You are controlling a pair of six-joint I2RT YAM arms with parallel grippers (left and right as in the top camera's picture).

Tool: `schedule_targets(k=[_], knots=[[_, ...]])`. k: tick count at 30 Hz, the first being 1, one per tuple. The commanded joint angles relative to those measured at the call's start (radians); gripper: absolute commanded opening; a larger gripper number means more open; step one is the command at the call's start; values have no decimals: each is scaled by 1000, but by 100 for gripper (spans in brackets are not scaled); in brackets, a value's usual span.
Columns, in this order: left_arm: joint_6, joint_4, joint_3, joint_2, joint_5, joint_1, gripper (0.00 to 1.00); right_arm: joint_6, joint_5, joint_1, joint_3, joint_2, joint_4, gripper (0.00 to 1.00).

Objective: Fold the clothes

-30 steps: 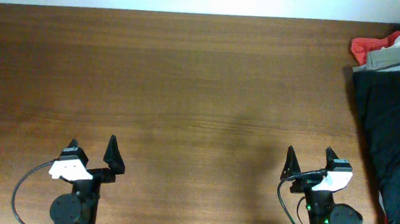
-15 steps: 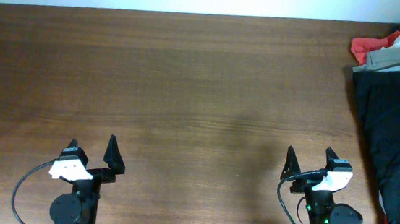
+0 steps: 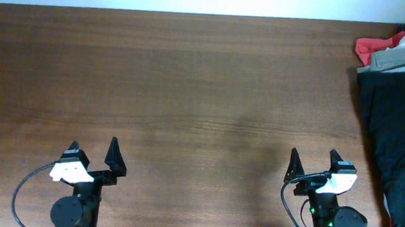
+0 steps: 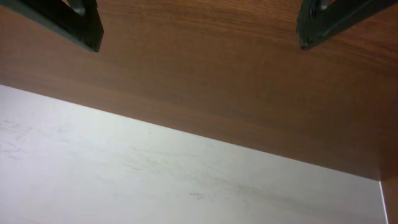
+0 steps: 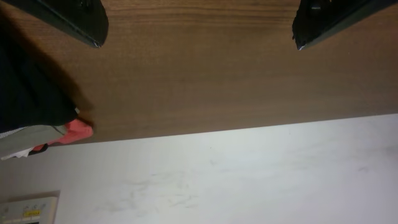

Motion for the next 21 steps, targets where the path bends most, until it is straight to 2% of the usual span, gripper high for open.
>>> schedule_targets(k=[1, 7, 9, 13, 14, 15, 17, 19, 21], knots=[[16, -8, -3, 3, -3, -3, 99, 0, 5, 5, -5, -6, -7, 99], [16, -8, -3, 3, -3, -3, 99, 17, -4, 5, -5, -6, -7, 99], [16, -8, -3, 3, -3, -3, 99, 29, -75, 5, -3, -6, 5, 99], [16, -8, -3, 3, -3, -3, 99, 34, -14, 5, 169, 94, -172, 99], [16, -8, -3, 3, -3, -3, 100, -10, -6, 5, 274, 232, -229, 99], [16, -8, -3, 3, -3, -3, 99, -23, -5, 5, 322, 297, -251, 99], [16, -8, -3, 3, -4, -3, 99, -23, -11, 5, 554, 616, -363, 99], [16, -8, -3, 3, -3, -3, 99, -23, -70, 5, 879, 984, -582, 99], [16, -8, -3, 3, -3, -3, 99, -24, -79, 6, 1096, 1217, -765, 99]])
